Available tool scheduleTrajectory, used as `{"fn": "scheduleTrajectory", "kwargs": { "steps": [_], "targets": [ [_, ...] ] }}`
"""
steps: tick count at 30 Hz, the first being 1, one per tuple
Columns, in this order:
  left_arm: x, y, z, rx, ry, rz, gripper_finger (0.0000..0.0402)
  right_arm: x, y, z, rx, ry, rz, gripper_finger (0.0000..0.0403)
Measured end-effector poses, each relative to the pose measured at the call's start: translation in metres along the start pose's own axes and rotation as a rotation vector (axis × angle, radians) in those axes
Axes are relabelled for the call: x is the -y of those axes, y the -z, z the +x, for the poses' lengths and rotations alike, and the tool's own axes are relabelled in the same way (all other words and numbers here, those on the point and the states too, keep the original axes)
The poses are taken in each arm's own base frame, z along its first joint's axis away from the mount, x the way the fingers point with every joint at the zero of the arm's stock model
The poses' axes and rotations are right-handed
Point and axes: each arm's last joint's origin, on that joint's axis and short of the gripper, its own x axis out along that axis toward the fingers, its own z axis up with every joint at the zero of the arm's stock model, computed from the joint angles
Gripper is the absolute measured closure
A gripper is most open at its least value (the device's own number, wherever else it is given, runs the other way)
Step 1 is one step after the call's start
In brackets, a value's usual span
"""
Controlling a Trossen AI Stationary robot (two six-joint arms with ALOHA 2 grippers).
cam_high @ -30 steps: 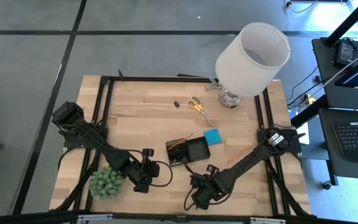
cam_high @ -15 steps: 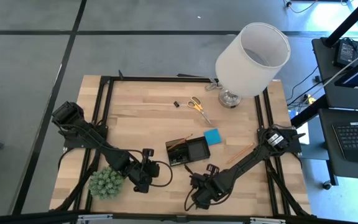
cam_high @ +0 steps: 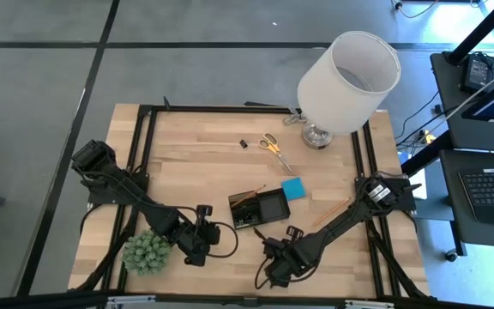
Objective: Pick and place office supplies into organizer
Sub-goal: Put the top black pen into the desk organizer
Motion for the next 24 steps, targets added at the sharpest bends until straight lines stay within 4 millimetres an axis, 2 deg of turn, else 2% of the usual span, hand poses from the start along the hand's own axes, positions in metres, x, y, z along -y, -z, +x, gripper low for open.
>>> {"fn": "scheduleTrajectory", "kwargs": {
  "steps": [7, 16, 19, 24],
  "targets": [
    [0.000, 0.000, 0.000, 0.003, 0.001, -0.001, 0.0327, 0.001, 0.003, 0.013, -0.057, 0.030, -0.034, 0.0309],
    [0.003, -0.005, 0.000, 0.055, 0.024, 0.023, 0.0327, 0.001, 0.003, 0.013, -0.060, 0.033, -0.160, 0.0373],
    [0.004, -0.008, 0.000, 0.081, 0.036, 0.016, 0.0327, 0.001, 0.004, 0.013, -0.060, 0.034, -0.166, 0.0376],
    [0.014, -0.013, 0.016, 0.133, 0.072, 0.033, 0.0327, 0.001, 0.003, 0.014, -0.039, 0.044, -0.171, 0.0373]
  ]
}}
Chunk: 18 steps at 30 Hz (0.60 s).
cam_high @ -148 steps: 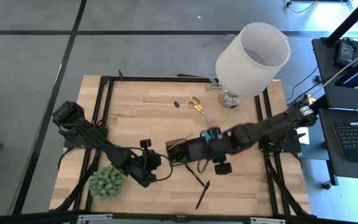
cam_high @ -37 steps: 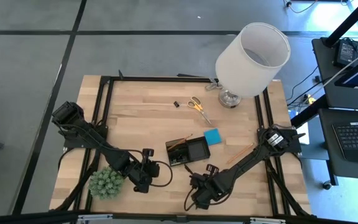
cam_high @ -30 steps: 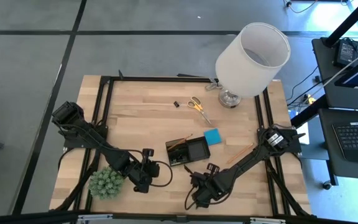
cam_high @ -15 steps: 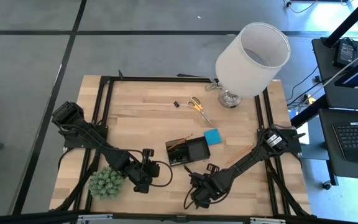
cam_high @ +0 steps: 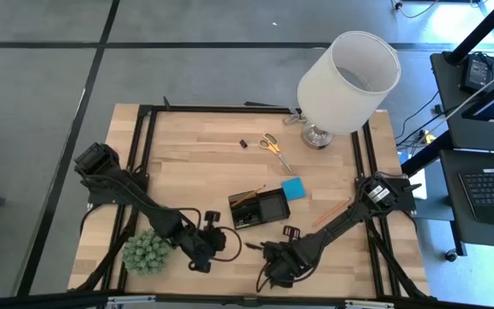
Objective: Pick and place office supplies into organizer
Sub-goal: Put the top black pen into the desk organizer
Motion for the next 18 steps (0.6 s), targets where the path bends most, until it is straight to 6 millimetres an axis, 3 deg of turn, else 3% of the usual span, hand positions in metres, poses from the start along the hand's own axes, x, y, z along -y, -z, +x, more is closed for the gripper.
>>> {"fn": "scheduleTrajectory", "kwargs": {
  "steps": [9, 18],
  "targets": [
    [0.013, 0.017, 0.044, -0.045, 0.003, 0.063, 0.0327, -0.001, -0.002, 0.001, 0.029, -0.005, -0.032, 0.0376],
    [0.015, 0.024, 0.056, -0.061, -0.011, 0.050, 0.0327, -0.001, -0.003, 0.001, 0.071, 0.013, -0.043, 0.0376]
  ]
}}
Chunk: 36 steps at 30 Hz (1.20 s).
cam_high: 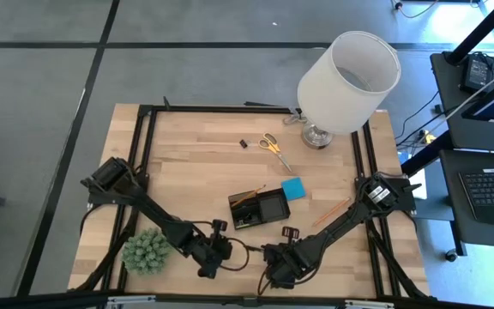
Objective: Pick and place office supplies into organizer
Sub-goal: Put the top black pen into the desk organizer
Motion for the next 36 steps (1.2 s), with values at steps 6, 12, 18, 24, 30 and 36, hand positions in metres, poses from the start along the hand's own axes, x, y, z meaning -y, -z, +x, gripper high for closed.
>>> {"fn": "scheduleTrajectory", "kwargs": {
  "steps": [6, 12, 18, 24, 30, 36],
  "targets": [
    [-0.002, -0.001, 0.001, 0.012, -0.035, 0.000, 0.0327, -0.001, -0.002, 0.000, 0.031, 0.000, 0.008, 0.0376],
    [-0.001, -0.002, 0.001, 0.023, -0.033, 0.004, 0.0327, -0.003, -0.005, 0.000, 0.072, -0.003, 0.016, 0.0376],
    [-0.001, -0.002, 0.001, 0.025, -0.032, 0.009, 0.0327, -0.005, -0.008, 0.001, 0.118, -0.016, 0.024, 0.0376],
    [0.000, -0.002, 0.001, 0.017, -0.004, 0.010, 0.0324, -0.007, -0.010, 0.001, 0.153, -0.020, 0.030, 0.0376],
    [0.000, -0.002, 0.001, 0.015, 0.003, 0.010, 0.0287, -0.007, -0.011, 0.001, 0.155, -0.022, 0.031, 0.0369],
    [-0.008, -0.004, 0.004, 0.014, -0.017, -0.054, 0.0248, -0.007, -0.011, 0.001, 0.155, -0.023, 0.030, 0.0372]
  ]
}}
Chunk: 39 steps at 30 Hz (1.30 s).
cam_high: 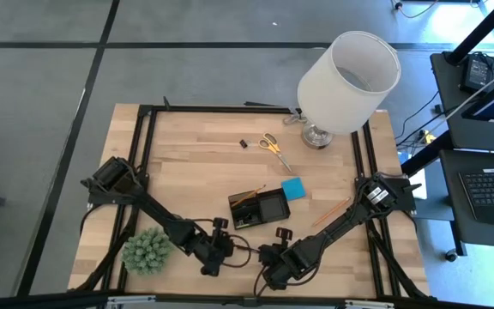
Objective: Pick and place office supplies into organizer
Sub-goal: Put the top black pen into the desk organizer
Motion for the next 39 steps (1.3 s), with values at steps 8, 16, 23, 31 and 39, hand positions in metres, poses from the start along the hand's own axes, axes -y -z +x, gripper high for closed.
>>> {"fn": "scheduleTrajectory", "kwargs": {
  "steps": [8, 16, 23, 31, 39],
  "targets": [
    [-0.014, -0.008, 0.006, 0.020, 0.000, -0.099, 0.0236, -0.001, -0.001, 0.000, 0.007, -0.007, -0.018, 0.0371],
    [-0.014, -0.015, 0.008, 0.062, 0.075, -0.094, 0.0240, -0.001, -0.001, 0.000, 0.011, -0.013, -0.016, 0.0368],
    [-0.009, -0.008, 0.025, 0.047, 0.128, -0.068, 0.0244, -0.001, -0.002, 0.000, 0.011, -0.014, -0.017, 0.0368],
    [-0.008, -0.009, 0.026, 0.061, 0.122, -0.075, 0.0275, -0.001, -0.002, 0.000, 0.011, -0.015, -0.017, 0.0368],
    [-0.009, -0.010, 0.023, 0.067, 0.125, -0.075, 0.0297, -0.001, -0.002, 0.000, 0.011, -0.016, -0.018, 0.0368]
  ]
}}
